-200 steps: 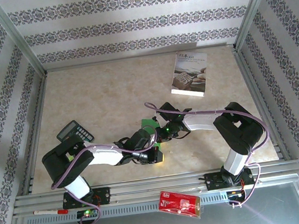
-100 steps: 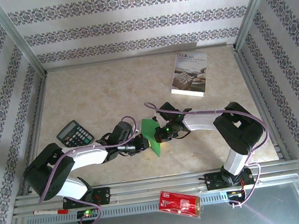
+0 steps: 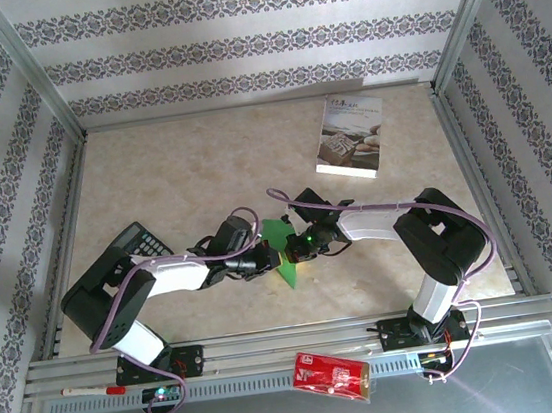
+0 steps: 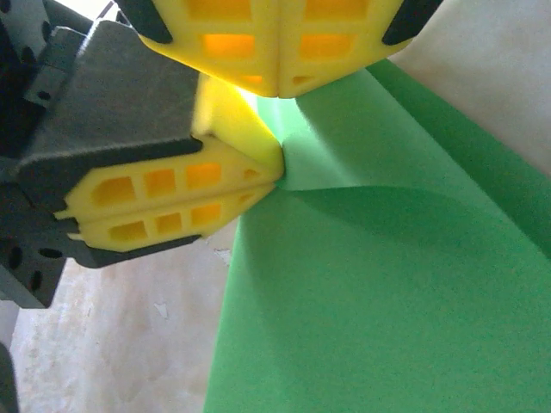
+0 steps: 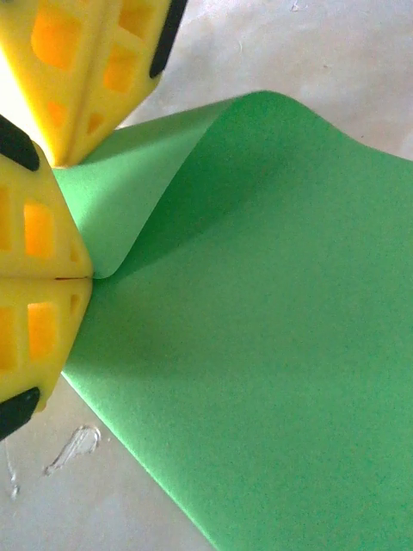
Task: Fold a paper plane with a square sheet of paper (pick it up from the middle)
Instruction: Third fold the triangle at the center of the table.
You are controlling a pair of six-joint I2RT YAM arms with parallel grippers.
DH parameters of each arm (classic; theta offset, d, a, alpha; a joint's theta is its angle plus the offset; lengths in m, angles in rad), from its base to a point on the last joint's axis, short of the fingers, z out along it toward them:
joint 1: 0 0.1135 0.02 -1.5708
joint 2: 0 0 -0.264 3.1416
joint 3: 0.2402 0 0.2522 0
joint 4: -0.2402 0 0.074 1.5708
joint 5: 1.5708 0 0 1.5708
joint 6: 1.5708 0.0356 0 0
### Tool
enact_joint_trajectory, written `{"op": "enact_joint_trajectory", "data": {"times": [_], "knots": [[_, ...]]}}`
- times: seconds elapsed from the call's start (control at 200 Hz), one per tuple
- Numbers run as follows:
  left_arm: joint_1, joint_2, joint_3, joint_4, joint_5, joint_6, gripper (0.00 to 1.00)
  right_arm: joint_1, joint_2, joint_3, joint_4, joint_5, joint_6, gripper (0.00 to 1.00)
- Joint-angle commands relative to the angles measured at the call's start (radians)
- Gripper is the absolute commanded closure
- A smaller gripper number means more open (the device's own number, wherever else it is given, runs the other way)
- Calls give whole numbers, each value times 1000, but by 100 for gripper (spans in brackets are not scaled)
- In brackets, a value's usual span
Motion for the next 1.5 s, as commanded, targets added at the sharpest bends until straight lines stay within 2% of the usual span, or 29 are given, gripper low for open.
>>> {"op": "enact_joint_trajectory", "data": {"times": [0.0,0.235,0.6,1.069,1.324,1.494], "knots": [[13,10,16,-60,-12,31,100,4,80,-37,-86,86,-1,99],[12,8,-34,-93,-9,51,100,5,84,-30,-95,90,-12,99],[21,-68,21,-77,4,59,97,5,82,-31,-94,86,-11,99],[89,70,80,-98,-13,82,96,6,84,-23,-98,90,-13,99],[116,39,33,-175,-63,136,96,4,84,-17,-109,95,-26,99],[115,-10,49,-173,-26,144,95,3,89,-16,-106,91,-25,99]]}}
